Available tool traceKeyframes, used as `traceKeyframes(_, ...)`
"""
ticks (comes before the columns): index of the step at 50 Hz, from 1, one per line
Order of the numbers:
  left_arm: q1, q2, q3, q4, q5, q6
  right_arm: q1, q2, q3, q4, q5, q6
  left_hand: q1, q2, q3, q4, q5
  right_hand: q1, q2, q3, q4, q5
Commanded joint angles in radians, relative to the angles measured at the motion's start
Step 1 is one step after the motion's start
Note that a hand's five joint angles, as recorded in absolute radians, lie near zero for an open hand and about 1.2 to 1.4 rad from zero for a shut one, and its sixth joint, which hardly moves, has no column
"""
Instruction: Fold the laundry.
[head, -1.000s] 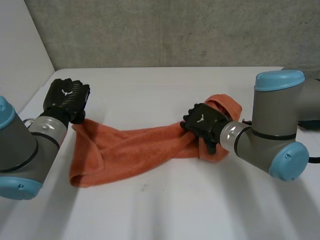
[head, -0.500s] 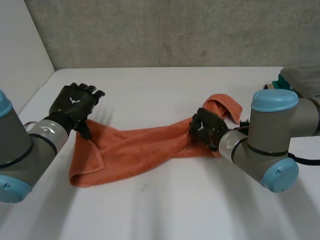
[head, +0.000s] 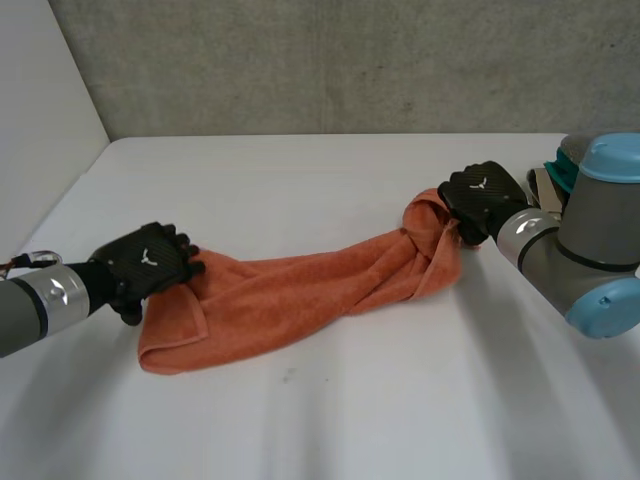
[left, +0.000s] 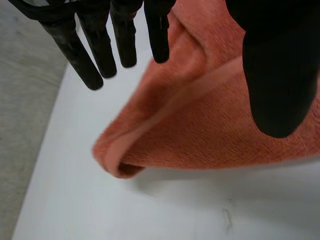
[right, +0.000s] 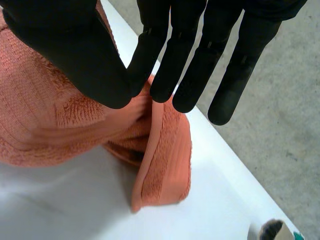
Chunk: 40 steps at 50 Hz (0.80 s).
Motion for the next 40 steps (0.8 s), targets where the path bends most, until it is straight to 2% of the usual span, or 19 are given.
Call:
traceKeyframes(1, -0.028, -0.151, 0.091, 0.003, -0.047, 0.039, -0.015, 0.007, 0.005, 0.033, -0.006, -0.053, 0.287, 0.291, 0.292, 0.288, 0.289, 0.267, 0.219, 0.214, 0.206, 0.225)
traceKeyframes(3, -0.033, -0.175, 0.109, 0.003, -0.058, 0.039, -0.015, 0.01, 0.002, 0.039, -0.006, -0.061, 0.413, 0.417, 0.418, 0.414, 0.415, 0.267, 0.219, 0.214, 0.206, 0.225)
traceKeyframes(7, -0.053, -0.218, 0.166, 0.009, -0.081, 0.016, -0.012, 0.015, -0.006, 0.039, -0.003, -0.084, 0.961, 0.965, 0.966, 0.962, 0.963, 0.267, 0.219, 0.214, 0.206, 0.225)
traceKeyframes(10, -0.065, -0.229, 0.201, 0.028, -0.098, -0.02, -0.009, 0.018, -0.021, 0.034, -0.003, -0.094, 1.05, 1.055, 1.055, 1.051, 1.052, 0.267, 0.219, 0.214, 0.206, 0.225)
traceKeyframes(14, -0.091, -0.244, 0.284, 0.12, -0.144, -0.104, 0.008, 0.038, -0.1, 0.013, 0.006, -0.084, 1.05, 1.055, 1.055, 1.051, 1.052, 0.267, 0.219, 0.214, 0.206, 0.225)
traceKeyframes(17, -0.114, -0.24, 0.394, 0.231, -0.203, -0.199, 0.021, 0.058, -0.228, -0.044, 0.044, -0.026, 1.05, 1.055, 1.055, 1.051, 1.052, 0.267, 0.219, 0.214, 0.206, 0.225)
traceKeyframes(21, -0.131, -0.208, 0.583, 0.374, -0.328, -0.436, 0.018, 0.073, -0.416, -0.2, 0.167, 0.203, 1.05, 1.055, 1.055, 1.051, 1.052, 0.267, 0.219, 0.214, 0.206, 0.225)
traceKeyframes(22, -0.132, -0.189, 0.665, 0.418, -0.407, -0.566, 0.009, 0.075, -0.474, -0.284, 0.234, 0.314, 1.05, 1.055, 1.055, 1.051, 1.052, 0.267, 0.219, 0.214, 0.206, 0.225)
traceKeyframes(25, -0.123, -0.172, 0.781, 0.471, -0.545, -0.792, -0.015, 0.073, -0.529, -0.407, 0.35, 0.463, 1.05, 1.055, 1.055, 1.051, 1.052, 0.267, 0.219, 0.214, 0.206, 0.225)
traceKeyframes(26, -0.111, -0.169, 0.848, 0.489, -0.623, -0.933, -0.031, 0.069, -0.544, -0.476, 0.402, 0.546, 1.05, 1.055, 1.055, 1.051, 1.052, 0.267, 0.219, 0.214, 0.206, 0.225)
traceKeyframes(29, -0.1, -0.171, 0.919, 0.474, -0.697, -1.096, -0.043, 0.064, -0.547, -0.553, 0.427, 0.603, 1.05, 1.055, 1.055, 1.051, 1.052, 0.267, 0.219, 0.214, 0.206, 0.225)
traceKeyframes(30, -0.094, -0.174, 0.942, 0.45, -0.701, -1.16, -0.046, 0.061, -0.541, -0.555, 0.414, 0.6, 1.05, 1.055, 1.055, 1.051, 1.052, 0.267, 0.219, 0.214, 0.206, 0.225)
traceKeyframes(33, -0.091, -0.178, 0.942, 0.398, -0.662, -1.205, -0.045, 0.059, -0.524, -0.527, 0.366, 0.593, 1.05, 1.055, 1.055, 1.051, 1.052, 0.267, 0.219, 0.214, 0.206, 0.225)
traceKeyframes(40, -0.077, -0.203, 0.797, 0.384, -0.609, -1.215, -0.058, 0.05, -0.414, -0.454, 0.261, 0.588, 1.05, 1.055, 1.055, 1.051, 1.052, 0.267, 0.219, 0.214, 0.206, 0.225)
